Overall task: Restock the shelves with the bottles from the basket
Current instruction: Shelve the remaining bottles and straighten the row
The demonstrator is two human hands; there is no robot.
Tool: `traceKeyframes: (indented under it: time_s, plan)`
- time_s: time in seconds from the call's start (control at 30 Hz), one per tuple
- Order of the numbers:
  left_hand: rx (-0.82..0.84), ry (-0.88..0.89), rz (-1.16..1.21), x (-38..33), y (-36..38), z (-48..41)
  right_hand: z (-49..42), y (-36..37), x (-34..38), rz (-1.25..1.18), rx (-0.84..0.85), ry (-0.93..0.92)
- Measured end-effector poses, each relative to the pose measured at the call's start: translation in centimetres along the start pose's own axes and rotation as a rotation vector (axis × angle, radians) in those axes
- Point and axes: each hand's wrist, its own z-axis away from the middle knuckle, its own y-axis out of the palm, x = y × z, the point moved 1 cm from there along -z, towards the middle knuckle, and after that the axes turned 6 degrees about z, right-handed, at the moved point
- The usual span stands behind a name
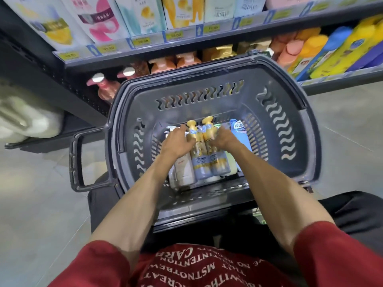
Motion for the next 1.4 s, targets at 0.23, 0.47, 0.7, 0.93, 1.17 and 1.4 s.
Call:
traceKeyframes:
  time_s: [0.23, 0.47, 0.7, 0.93, 1.17, 1.4]
  plan:
    - [-0.041, -0.125, 0.151, 1.2, 1.1, -0.1, -1.9, 0.8, -1.4, -0.046, -0.012, 0.022]
    - [-0.063, -0.140, 0.219, 2.5, 2.1, -0.2, -3.0, 1.8, -2.6, -0.215, 0.070, 0.065]
    - [-0.109, -0.132, 0.264, 2.7, 2.8, -0.5, -3.8, 2.1, -2.6, -0.227, 0.074, 0.128]
    - [-0.135, -0.154, 0.226, 2.2, 3.2, -0.5, -3.7, 2.2, -2.7, -0.265, 0.019, 0.173]
    - [-0.123, -0.186, 0.275, 0.9, 4.6, -1.5, -4.2, 1.8, -4.1, -0.376, -0.006, 0.130]
    - [-0.142, -0.231, 0.130, 0.0, 5.8, -3.6, -3.9, -1.7, -5.7, -0.285, -0.008, 0.067]
